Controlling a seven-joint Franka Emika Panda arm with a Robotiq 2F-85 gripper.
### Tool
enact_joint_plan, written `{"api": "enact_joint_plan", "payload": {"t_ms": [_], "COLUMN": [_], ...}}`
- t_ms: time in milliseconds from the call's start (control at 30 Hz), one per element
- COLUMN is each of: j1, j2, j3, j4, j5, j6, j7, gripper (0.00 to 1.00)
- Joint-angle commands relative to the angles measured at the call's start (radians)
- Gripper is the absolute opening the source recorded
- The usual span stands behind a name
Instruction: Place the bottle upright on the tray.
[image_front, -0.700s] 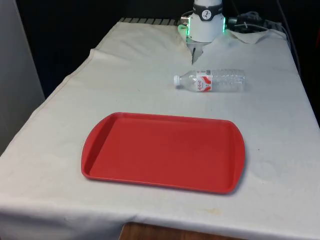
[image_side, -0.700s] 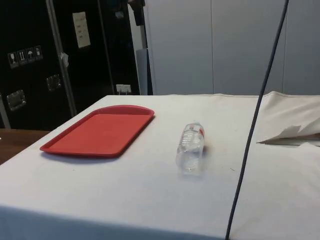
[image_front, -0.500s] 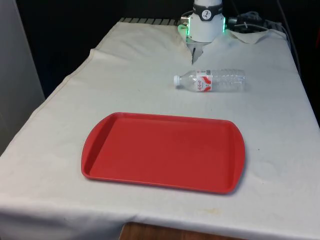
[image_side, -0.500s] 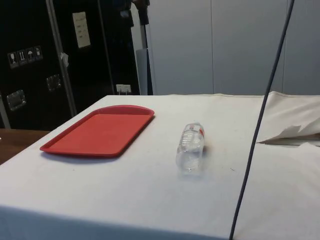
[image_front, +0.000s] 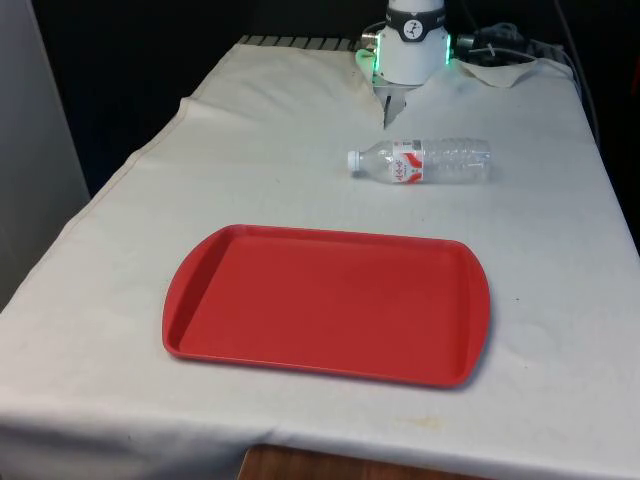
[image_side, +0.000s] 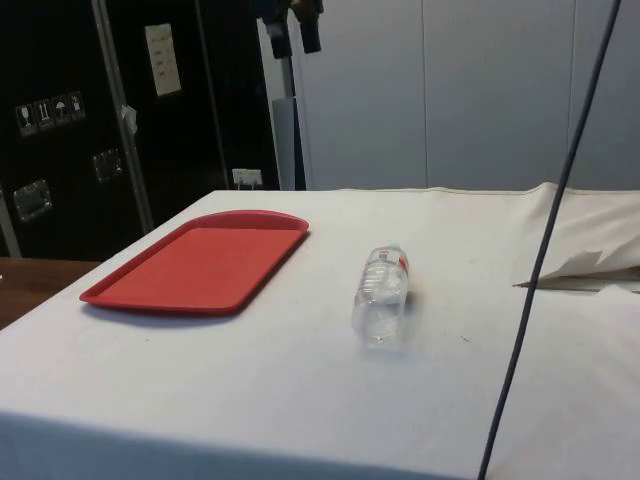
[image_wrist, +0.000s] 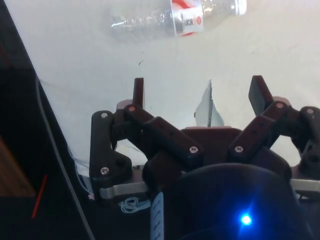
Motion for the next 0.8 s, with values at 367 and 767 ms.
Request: {"api": "enact_joint_plan", "payload": {"t_ms": [367, 767], "j1": [0.000, 0.000], "j2": [-0.099, -0.187], "j3": [0.014, 0.031], "j4": [-0.132, -0.251], "j5": [-0.005, -0.003], "j6": [0.062, 0.112], "j7": [0.025, 0.046], "gripper": [1.00, 1.00]}}
